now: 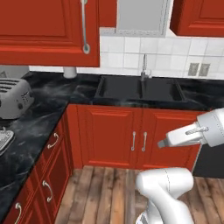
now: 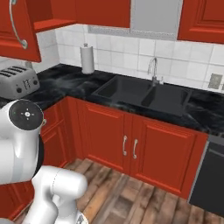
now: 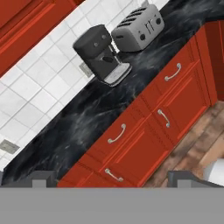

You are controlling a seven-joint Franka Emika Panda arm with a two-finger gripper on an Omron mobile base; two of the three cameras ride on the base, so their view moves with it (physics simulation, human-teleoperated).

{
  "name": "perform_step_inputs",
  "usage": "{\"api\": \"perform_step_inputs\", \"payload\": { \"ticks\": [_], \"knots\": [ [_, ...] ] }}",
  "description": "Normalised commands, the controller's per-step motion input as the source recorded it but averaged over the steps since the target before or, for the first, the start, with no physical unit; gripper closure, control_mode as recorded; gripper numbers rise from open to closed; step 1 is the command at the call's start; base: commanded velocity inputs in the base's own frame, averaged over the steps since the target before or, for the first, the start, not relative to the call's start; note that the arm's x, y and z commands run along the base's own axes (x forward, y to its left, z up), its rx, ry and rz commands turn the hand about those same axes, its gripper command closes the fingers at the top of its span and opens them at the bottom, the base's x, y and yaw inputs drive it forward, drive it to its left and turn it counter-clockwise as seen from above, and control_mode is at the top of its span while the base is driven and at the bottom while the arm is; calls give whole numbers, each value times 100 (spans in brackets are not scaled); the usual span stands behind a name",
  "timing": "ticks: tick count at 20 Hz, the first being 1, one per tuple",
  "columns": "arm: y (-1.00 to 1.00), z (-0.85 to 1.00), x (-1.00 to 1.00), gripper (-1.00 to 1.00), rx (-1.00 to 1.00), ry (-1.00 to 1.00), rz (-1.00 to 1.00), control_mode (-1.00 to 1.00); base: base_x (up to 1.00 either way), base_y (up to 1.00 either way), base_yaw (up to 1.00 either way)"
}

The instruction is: Collect the paprika, ketchup, and shaker from the cabinet and place them next to the stove.

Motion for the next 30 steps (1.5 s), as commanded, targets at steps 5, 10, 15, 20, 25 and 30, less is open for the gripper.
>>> {"api": "perform_step_inputs", "payload": {
  "ticks": [5,10,15,20,25,30],
  "knots": [
    [0,0,0,-100,0,0,0,100,52,-65,0],
    [0,0,0,-100,0,0,0,100,53,-50,5],
    [0,0,0,-100,0,0,0,100,71,-24,24],
    [0,0,0,-100,0,0,0,100,64,-31,34],
    [0,0,0,-100,0,0,0,100,62,-32,36],
    [0,0,0,-100,0,0,0,100,59,-15,42]
  ]
}}
